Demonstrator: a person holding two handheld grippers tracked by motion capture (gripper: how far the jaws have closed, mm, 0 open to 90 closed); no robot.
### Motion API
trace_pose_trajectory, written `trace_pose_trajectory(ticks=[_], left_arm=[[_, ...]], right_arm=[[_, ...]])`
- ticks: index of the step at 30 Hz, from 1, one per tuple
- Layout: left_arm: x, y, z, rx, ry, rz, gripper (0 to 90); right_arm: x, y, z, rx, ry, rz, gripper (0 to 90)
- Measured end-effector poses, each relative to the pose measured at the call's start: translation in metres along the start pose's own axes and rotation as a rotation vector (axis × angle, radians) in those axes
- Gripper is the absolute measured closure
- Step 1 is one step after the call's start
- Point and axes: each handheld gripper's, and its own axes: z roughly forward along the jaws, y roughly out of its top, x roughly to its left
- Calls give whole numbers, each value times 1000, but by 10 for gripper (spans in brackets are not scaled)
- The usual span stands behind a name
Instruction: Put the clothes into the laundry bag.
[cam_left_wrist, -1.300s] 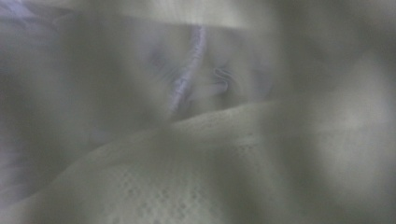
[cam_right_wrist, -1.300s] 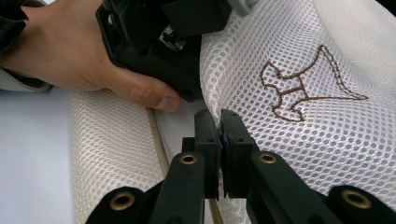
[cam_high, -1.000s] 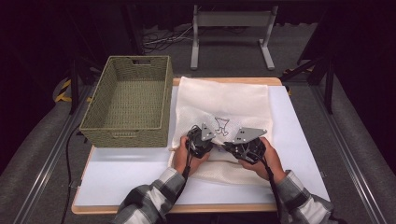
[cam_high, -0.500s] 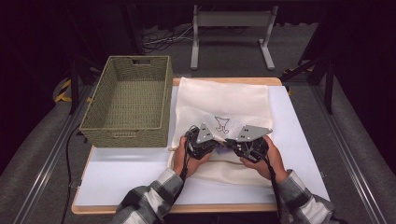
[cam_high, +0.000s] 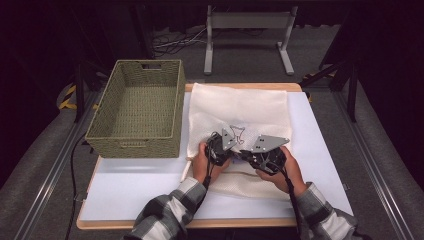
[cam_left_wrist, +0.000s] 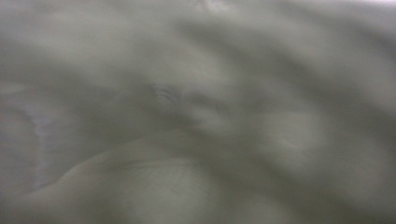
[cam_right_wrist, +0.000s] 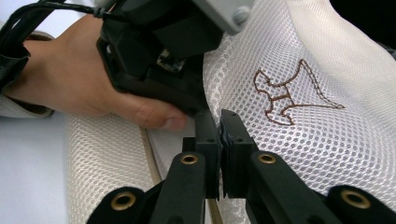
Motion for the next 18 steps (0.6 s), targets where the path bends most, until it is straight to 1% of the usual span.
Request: trace_pose_trajectory(ticks=[1, 2, 3, 6, 7, 9, 10, 11, 13, 15, 16, 17, 18], left_arm=[[0, 0, 0, 1, 9, -9, 884], [1, 1, 1, 7, 26, -10, 885], [2, 1, 0, 4, 42, -20, 885], [5, 0, -1, 6, 60, -33, 886], [5, 0, -2, -1, 50, -43, 885], [6, -2, -3, -15, 5, -62, 880], [6, -2, -3, -15, 5, -62, 876], [6, -3, -6, -30, -26, -73, 876], [4, -5, -12, -50, -63, -66, 863], [2, -6, -17, -52, -80, -62, 819], [-1, -7, -25, -74, -105, -70, 815], [-2, -8, -28, -79, -116, -69, 815], [-4, -8, -31, -84, -137, -71, 812]], right_arm=[[0, 0, 1, 1, 2, -1, 874], [0, -1, 1, 3, 1, -4, 875], [0, -1, 1, 8, 0, -1, 875], [0, -1, 3, 10, 1, 1, 875], [0, -1, 3, 13, 0, 0, 875], [-1, -2, 4, 15, 0, -1, 874], [-1, -2, 4, 15, 0, -1, 874], [-1, -2, 4, 17, -2, 0, 874], [-1, -2, 2, 15, -1, 3, 874], [-2, -2, 2, 10, -3, 4, 875], [-2, -2, 2, 11, -4, 4, 875], [-2, -2, 2, 10, -4, 2, 875], [-2, -2, 1, 9, -5, 2, 874]])
